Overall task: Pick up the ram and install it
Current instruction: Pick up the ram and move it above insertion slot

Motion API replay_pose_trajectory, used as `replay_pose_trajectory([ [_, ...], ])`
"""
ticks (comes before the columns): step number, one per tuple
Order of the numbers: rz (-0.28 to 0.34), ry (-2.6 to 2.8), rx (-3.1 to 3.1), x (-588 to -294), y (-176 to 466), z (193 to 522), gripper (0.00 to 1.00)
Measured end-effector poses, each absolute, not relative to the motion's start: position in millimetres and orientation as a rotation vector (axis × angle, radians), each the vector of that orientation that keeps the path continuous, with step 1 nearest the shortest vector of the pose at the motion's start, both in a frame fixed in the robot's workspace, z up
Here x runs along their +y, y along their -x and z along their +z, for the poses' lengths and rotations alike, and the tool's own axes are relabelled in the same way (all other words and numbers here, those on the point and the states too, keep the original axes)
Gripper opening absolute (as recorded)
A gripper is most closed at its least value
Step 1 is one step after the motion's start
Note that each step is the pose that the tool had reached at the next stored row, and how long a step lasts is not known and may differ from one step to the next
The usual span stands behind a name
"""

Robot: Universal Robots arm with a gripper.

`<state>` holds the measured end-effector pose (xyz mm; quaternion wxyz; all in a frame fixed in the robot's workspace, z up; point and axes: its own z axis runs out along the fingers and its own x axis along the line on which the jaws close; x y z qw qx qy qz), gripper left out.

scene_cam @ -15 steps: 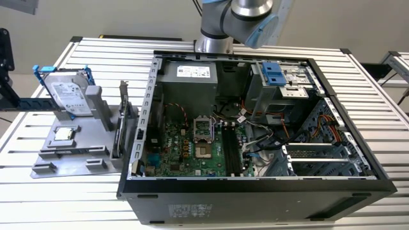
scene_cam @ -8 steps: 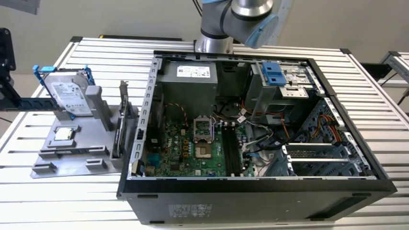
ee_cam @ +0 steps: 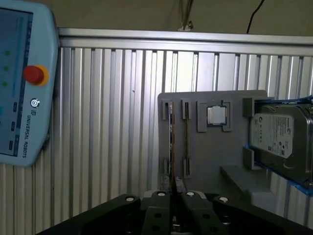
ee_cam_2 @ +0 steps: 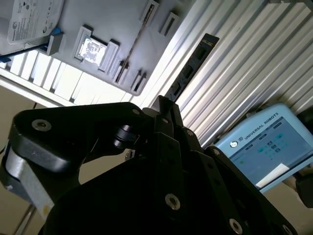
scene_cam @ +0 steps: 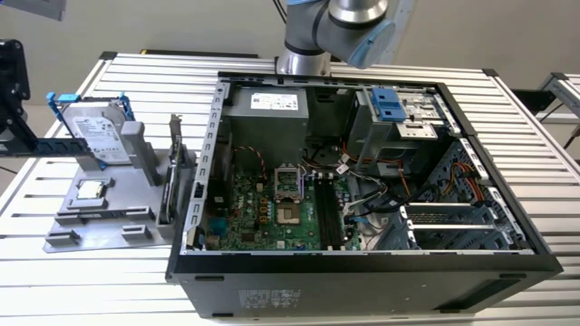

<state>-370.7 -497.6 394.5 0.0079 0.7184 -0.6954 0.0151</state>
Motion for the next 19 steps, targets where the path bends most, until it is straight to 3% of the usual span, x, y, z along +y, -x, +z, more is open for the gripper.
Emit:
replay_pose_trajectory([
  [19, 0.047, -2.246, -2.174, -496, 357, 395, 0.0],
])
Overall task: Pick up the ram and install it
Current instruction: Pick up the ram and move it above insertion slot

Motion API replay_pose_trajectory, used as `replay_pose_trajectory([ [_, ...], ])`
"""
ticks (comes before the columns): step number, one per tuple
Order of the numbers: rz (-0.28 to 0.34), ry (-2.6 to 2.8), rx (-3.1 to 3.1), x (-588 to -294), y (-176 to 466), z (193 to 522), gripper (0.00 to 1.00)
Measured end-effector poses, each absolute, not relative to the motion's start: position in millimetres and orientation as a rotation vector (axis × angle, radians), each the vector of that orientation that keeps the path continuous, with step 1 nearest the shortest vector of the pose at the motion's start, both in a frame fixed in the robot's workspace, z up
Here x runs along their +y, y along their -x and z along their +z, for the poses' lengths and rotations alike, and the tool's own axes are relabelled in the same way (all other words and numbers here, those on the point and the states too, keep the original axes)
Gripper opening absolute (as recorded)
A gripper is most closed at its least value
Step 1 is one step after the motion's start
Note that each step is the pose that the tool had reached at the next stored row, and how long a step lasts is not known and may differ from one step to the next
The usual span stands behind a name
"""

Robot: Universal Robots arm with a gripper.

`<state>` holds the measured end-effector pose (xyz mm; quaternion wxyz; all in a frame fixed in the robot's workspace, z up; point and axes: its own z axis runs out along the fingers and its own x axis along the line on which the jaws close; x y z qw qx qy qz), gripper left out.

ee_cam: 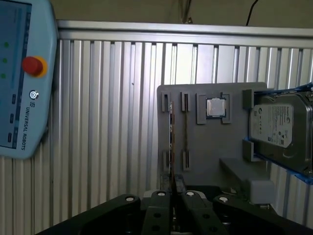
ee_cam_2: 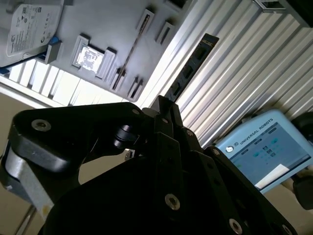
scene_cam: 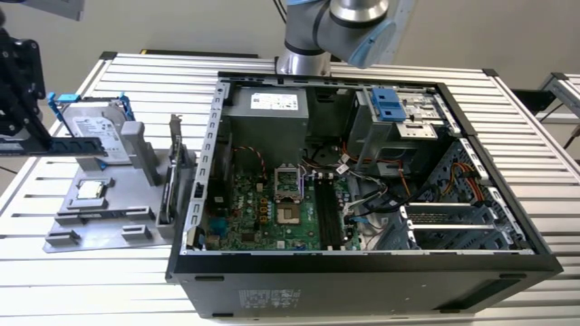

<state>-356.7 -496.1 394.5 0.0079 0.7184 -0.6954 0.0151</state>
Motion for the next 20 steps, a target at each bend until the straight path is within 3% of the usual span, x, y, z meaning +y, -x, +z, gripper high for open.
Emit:
replay_pose_trajectory([
  [20, 0.047, -2.246, -2.174, -495.6, 347.1, 394.5, 0.0],
])
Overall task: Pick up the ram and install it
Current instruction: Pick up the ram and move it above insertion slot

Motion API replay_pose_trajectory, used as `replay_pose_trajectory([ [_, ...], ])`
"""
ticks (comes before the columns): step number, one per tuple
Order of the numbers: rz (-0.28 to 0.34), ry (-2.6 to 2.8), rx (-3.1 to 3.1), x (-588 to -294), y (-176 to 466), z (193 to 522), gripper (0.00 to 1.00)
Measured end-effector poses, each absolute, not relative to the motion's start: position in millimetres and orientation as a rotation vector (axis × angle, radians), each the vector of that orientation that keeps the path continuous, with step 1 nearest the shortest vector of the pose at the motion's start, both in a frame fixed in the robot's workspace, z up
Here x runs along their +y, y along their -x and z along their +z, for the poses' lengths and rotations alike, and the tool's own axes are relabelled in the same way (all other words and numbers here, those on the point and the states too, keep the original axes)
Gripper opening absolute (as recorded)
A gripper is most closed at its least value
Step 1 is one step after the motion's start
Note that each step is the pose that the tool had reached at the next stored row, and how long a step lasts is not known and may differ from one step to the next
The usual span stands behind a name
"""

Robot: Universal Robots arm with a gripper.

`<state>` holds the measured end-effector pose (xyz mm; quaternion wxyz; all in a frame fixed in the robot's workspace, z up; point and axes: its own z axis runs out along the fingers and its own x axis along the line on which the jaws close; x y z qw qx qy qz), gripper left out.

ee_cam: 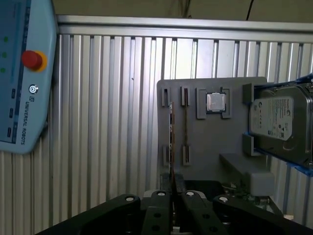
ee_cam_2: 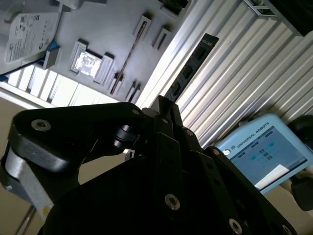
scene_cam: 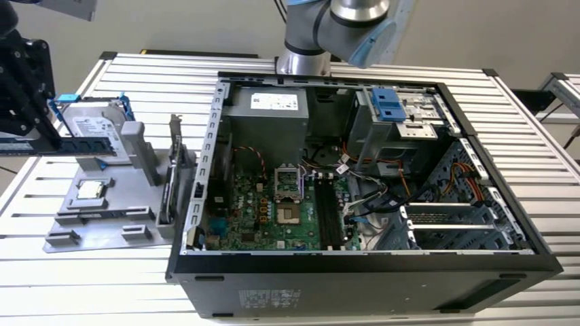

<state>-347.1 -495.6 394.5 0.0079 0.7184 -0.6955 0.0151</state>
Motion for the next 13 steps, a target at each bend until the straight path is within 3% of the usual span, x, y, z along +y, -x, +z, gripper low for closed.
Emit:
replay_pose_trajectory([
  [13, 0.047, -2.246, -2.174, -495.2, 340.5, 394.5, 0.0],
])
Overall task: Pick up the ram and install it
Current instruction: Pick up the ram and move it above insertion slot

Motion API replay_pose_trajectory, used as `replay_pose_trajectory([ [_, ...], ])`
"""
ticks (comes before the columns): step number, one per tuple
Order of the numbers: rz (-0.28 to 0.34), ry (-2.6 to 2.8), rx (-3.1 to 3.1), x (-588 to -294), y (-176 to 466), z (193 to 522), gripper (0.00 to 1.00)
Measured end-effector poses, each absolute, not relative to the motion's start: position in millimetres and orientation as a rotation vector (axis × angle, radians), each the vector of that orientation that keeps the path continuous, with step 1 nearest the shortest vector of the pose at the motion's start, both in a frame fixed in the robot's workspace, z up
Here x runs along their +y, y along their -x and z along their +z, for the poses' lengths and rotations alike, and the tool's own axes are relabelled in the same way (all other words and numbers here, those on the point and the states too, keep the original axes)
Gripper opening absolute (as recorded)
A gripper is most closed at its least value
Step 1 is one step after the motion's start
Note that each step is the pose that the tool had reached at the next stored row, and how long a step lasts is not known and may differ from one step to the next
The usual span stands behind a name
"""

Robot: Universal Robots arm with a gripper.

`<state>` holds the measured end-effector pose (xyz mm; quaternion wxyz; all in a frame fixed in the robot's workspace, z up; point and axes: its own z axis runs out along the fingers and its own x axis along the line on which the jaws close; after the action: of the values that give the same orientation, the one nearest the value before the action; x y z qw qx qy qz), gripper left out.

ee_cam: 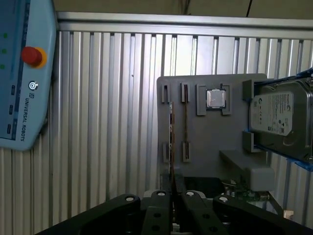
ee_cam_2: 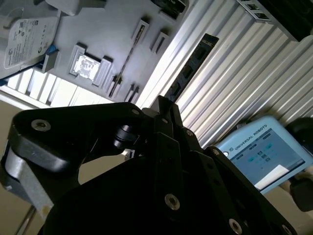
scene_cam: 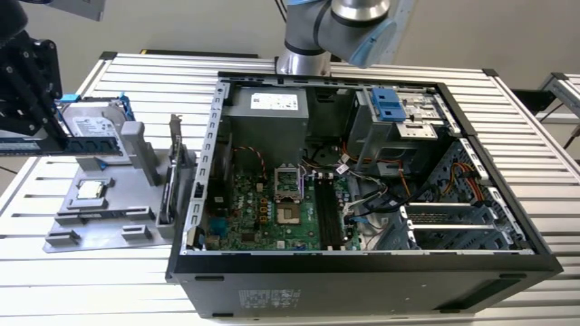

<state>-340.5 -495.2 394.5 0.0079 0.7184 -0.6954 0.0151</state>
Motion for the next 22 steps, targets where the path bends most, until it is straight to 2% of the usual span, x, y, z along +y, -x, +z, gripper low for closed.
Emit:
replay_pose_trajectory([
  [22, 0.047, -2.246, -2.174, -495, 328, 395, 0.0],
])
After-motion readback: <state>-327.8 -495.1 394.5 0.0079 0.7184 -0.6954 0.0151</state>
